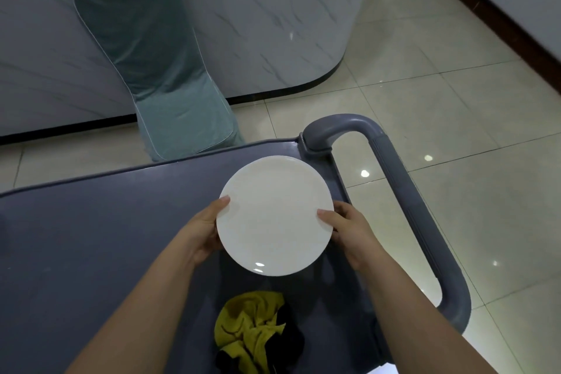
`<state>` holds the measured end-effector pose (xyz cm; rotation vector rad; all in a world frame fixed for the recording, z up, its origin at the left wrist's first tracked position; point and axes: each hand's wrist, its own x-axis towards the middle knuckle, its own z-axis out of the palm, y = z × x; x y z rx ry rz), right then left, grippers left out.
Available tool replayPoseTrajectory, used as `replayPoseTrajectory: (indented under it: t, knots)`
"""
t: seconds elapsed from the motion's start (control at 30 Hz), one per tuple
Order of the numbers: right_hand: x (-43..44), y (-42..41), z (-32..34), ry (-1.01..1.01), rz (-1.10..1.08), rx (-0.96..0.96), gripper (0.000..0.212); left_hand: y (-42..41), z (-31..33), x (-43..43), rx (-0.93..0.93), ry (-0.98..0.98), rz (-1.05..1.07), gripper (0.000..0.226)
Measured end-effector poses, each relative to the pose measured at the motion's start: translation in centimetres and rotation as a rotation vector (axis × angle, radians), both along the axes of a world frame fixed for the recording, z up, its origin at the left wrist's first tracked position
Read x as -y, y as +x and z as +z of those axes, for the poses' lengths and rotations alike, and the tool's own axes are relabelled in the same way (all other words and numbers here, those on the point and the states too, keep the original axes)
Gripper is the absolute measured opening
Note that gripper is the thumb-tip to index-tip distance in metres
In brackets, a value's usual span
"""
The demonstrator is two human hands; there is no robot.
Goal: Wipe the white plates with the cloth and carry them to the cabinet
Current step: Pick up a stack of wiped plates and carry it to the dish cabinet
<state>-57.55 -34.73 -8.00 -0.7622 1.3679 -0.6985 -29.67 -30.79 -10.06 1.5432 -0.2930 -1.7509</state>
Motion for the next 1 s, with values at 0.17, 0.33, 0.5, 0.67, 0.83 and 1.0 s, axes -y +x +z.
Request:
replayPoseTrajectory:
  t: [0.17,0.33,0.5,0.67,0.83,1.0]
  knots:
    - [1.0,2.9,3.0,-0.072,0.083,0.037,0.028,2.2,2.5,-2.7,-0.022,-0.106,0.104,0.057]
    - [0.9,8.3,4.1,-0.111,0.280,0.038,0.029,5.1,4.5,-8.2,-0.012,-0.097,0.350,0.047]
    - [-1.6,14.9,3.7,-0.092,0.521,0.031,0.027,7.7,6.0,-15.7,0.045,-0.034,0.602,0.061]
    - [-6.7,22.2,4.6,-0.097,0.773,0.058,0.029,9.9,7.3,-25.3,0.113,0.034,0.930,0.045]
    - [-15.3,29.1,6.9,-0.149,1.035,0.096,0.027,11.6,8.9,-36.7,0.123,-0.004,1.154,0.047]
    - [-26.3,35.0,8.9,-0.148,1.257,0.171,0.023,13.1,9.3,-49.5,0.158,0.012,1.309,0.059]
